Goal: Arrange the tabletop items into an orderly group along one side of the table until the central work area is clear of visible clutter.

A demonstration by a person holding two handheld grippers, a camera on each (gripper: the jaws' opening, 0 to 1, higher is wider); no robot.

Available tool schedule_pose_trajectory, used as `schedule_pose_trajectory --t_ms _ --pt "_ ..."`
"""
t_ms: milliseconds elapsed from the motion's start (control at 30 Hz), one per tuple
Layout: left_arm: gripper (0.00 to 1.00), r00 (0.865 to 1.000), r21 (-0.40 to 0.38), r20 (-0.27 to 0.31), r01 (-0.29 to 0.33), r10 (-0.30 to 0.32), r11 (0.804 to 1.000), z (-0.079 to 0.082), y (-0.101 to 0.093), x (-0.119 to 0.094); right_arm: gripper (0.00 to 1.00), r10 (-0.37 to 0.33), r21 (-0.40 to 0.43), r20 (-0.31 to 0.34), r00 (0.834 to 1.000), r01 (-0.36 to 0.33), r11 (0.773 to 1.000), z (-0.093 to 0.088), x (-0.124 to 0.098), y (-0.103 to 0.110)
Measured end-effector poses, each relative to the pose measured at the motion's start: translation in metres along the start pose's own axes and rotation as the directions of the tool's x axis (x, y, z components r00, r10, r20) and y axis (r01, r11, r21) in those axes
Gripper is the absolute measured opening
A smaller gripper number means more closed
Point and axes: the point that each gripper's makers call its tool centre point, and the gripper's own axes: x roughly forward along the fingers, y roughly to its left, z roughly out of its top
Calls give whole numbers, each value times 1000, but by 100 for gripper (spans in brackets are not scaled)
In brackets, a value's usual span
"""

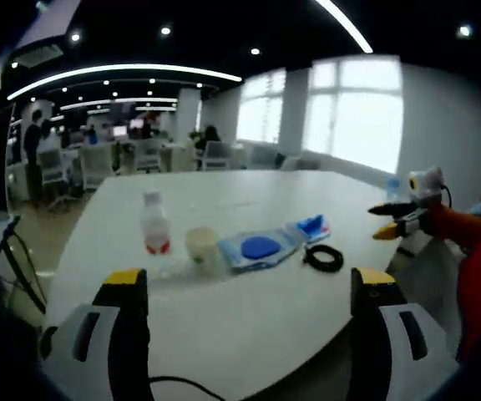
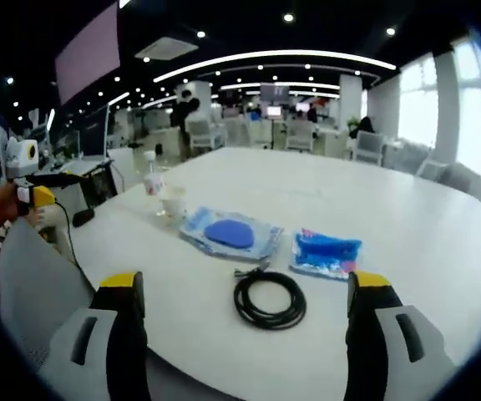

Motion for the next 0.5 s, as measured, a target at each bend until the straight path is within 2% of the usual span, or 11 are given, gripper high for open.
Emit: schedule_pose_trajectory --t_ms 100,133,200,233,300,367,500 --pt "97 999 -57 34 26 -24 998 -4 0 3 99 -11 6 6 1000 11 1000 -1 -2 -2" --pt "97 999 -54 34 26 -25 998 -6 -1 4 99 -12 9 8 1000 12 1000 -1 -2 -2" --pt "96 999 -1 31 13 -13 1000 -2 -1 5 99 -16 12 13 1000 15 1000 -1 -1 -3" --pt "97 999 6 49 14 -15 1000 1 -2 5 99 -18 12 12 1000 17 1000 -1 -1 -3" --pt "97 999 -29 40 22 -21 999 -1 1 8 99 -20 4 22 1000 20 1000 2 1 -4" --pt "97 1000 -25 26 17 -16 1000 -5 5 13 99 -20 -26 53 998 21 999 8 4 -4" --pt "96 1000 -27 9 19 -19 999 -9 7 17 99 -14 -87 62 998 20 996 9 7 -2"
